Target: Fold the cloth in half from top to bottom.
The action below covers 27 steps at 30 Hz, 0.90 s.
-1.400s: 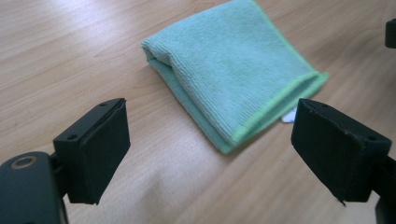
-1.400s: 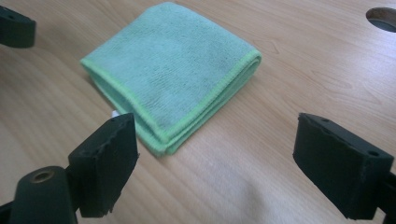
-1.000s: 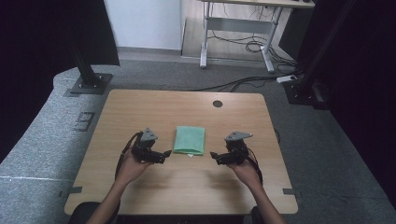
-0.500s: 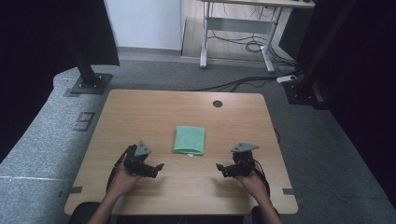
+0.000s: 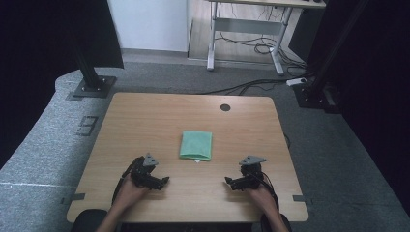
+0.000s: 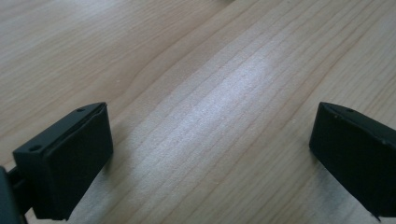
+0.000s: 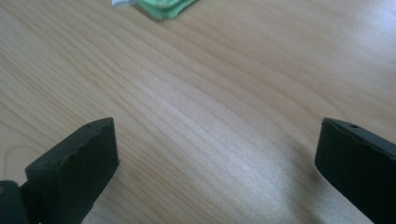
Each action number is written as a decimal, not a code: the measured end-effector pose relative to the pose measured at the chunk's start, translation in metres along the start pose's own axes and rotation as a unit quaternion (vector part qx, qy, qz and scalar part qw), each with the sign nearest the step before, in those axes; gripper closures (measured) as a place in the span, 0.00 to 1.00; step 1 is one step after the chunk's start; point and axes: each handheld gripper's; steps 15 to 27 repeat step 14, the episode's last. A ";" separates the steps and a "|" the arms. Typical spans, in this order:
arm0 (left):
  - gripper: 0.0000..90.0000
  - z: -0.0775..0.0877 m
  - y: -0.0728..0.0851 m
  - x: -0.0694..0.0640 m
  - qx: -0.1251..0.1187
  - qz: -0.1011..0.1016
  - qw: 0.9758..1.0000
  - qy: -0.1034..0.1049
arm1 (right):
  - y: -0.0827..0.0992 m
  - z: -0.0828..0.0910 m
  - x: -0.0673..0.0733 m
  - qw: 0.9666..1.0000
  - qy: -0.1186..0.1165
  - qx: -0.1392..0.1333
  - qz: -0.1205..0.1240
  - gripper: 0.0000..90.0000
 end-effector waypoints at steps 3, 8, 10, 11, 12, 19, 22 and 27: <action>0.00 0.000 0.000 0.000 0.001 0.000 1.000 0.001 | 0.003 -0.004 0.001 1.000 0.009 0.004 0.009 0.00; 0.00 0.000 0.000 0.000 0.001 0.001 1.000 0.001 | 0.002 -0.004 0.003 1.000 0.012 0.009 0.022 0.00; 0.00 0.000 0.000 0.000 0.001 0.002 1.000 0.000 | 0.002 -0.004 0.003 1.000 0.012 0.009 0.022 0.00; 0.00 0.000 0.000 0.000 0.001 0.003 1.000 -0.001 | 0.002 -0.004 0.003 1.000 0.012 0.009 0.022 0.00; 0.00 0.000 -0.001 -0.001 0.001 0.004 1.000 -0.002 | 0.002 -0.004 0.003 1.000 0.012 0.009 0.022 0.00; 0.00 0.000 0.000 -0.001 0.002 0.006 1.000 -0.004 | 0.002 -0.004 0.003 1.000 0.012 0.009 0.022 0.00; 0.00 0.000 0.000 -0.001 0.002 0.006 1.000 -0.004 | 0.002 -0.004 0.003 1.000 0.012 0.009 0.022 0.00; 0.00 0.000 0.000 -0.001 0.002 0.006 1.000 -0.004 | 0.002 -0.004 0.003 1.000 0.012 0.009 0.022 0.00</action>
Point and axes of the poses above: each handheld gripper's, and its own axes: z roughly backward along the jaws, y roughly out of its underside, x roughly to its left, and after that the axes turned 11 degrees about x, right-handed
